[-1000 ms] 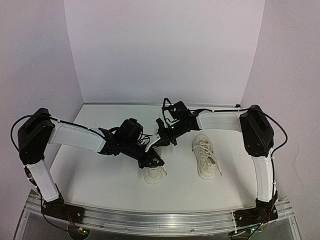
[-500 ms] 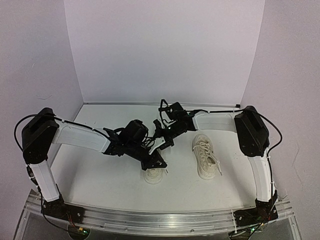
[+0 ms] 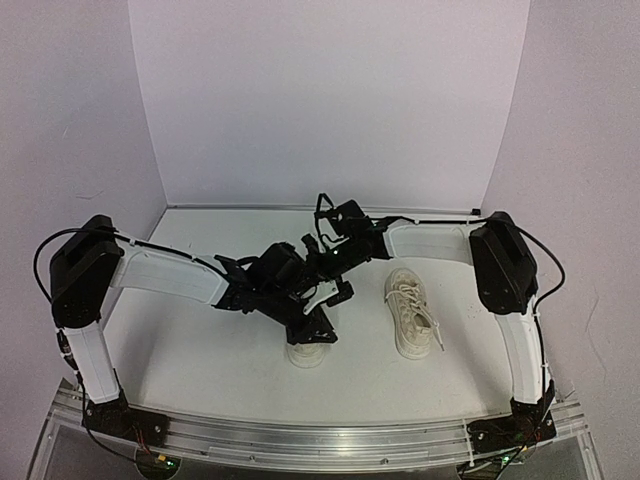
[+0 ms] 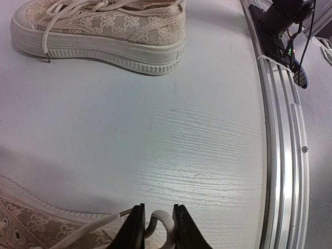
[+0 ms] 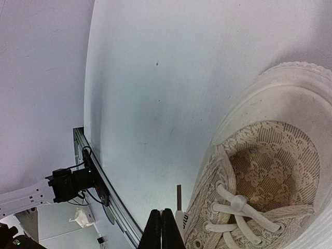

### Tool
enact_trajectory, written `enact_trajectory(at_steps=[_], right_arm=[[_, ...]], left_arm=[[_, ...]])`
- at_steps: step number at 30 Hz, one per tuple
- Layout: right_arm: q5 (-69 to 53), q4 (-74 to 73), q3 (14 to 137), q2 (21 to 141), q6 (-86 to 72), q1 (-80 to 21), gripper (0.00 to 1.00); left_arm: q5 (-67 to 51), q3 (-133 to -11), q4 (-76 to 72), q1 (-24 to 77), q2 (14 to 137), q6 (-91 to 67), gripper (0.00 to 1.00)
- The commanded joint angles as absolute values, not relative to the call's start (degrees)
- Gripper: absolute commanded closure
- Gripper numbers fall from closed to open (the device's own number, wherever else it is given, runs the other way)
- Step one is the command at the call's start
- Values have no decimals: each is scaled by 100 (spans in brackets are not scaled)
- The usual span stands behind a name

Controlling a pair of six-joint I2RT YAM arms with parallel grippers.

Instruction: Tie the shoes

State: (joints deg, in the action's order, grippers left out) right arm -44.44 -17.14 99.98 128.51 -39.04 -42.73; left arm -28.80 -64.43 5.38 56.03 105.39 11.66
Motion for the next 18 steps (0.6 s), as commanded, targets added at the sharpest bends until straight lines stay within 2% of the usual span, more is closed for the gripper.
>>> enact_trajectory(at_steps=[1, 6, 10, 15, 18], right_arm=[[-4527, -1470, 10065, 12752, -3815, -4295, 100], [-4472, -1514, 9679, 12507, -3772, -4289, 98], [-4457, -1571, 9572, 12329, -3800, -4276, 84], [-4486, -1661, 9647, 12146, -3824, -4182, 61], [-4499, -1725, 9701, 11990, -3827, -4103, 56]], left_arm=[[-2936, -6585, 767, 5663, 10131, 1006, 74], [-2886, -6302, 922, 5473, 9531, 772, 55], [-2881, -5883, 874, 5195, 8943, 392, 41], [-2820, -5253, 701, 4587, 8323, -124, 37], [-2608, -4912, 791, 4460, 8047, -24, 42]])
